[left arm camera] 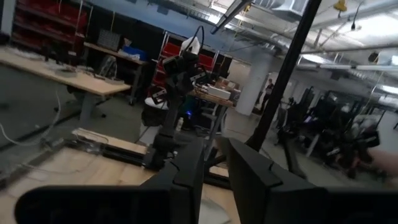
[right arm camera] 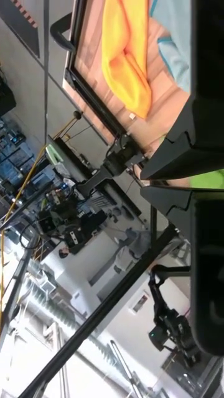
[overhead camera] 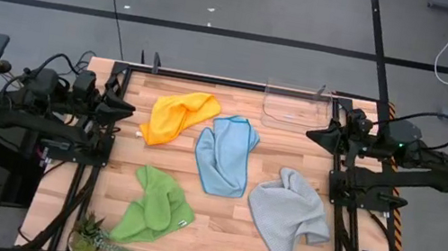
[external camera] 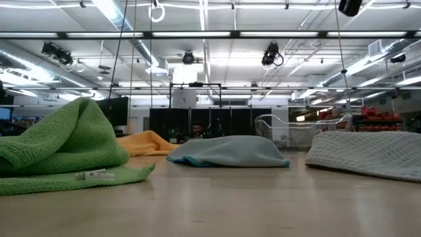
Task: Fold microfiber towels
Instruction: Fold the blue microfiber cloth
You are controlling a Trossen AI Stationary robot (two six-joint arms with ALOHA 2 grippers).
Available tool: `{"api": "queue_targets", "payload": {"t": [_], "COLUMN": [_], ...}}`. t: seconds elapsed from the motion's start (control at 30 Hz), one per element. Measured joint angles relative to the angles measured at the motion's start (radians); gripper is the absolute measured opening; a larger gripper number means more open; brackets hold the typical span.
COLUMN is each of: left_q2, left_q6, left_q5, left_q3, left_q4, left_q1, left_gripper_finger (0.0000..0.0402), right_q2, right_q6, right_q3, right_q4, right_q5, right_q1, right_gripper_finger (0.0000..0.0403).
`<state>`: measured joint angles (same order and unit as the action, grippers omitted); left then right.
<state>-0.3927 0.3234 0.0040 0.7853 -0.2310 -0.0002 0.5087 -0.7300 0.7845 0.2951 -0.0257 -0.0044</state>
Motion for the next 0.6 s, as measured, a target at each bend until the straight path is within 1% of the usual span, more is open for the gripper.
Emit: {"api": "queue_targets", "payload": {"t": [0.07, 0.13, 0.33, 0.4, 0.47, 0.6], "left_q2": [0.000, 0.000, 0.000, -0.012, -0.026, -0.083], "left_q6": [-0.003, -0.006, -0.006, -0.006, -0.004, 0.033], "left_q5": [0.000, 0.000, 0.000, -0.005, -0.050, -0.212], "left_q3": [0.000, 0.000, 0.000, 0.000, 0.000, 0.000], "left_q4": [-0.003, -0.008, -0.036, -0.067, -0.116, -0.226], "left_q1": [0.000, 0.000, 0.000, 0.000, 0.000, 0.000], "left_gripper_finger": [0.0072, 0.0070, 0.0069, 0.0070, 0.0070, 0.0064], "right_q2": [0.006, 0.016, 0.079, 0.106, 0.135, 0.180], "right_q6": [-0.003, -0.026, -0.159, -0.204, -0.242, -0.402], "right_q3": [0.000, 0.000, 0.000, 0.000, 0.000, 0.000], "right_q4": [0.003, 0.003, 0.003, 0.004, 0.005, 0.073], "right_q5": [-0.003, -0.032, -0.214, -0.246, -0.261, -0.262], "right_q1": [0.000, 0.000, 0.000, 0.000, 0.000, -0.002], "right_gripper_finger": [0.0034, 0.0034, 0.0034, 0.0034, 0.0034, 0.0034]}}
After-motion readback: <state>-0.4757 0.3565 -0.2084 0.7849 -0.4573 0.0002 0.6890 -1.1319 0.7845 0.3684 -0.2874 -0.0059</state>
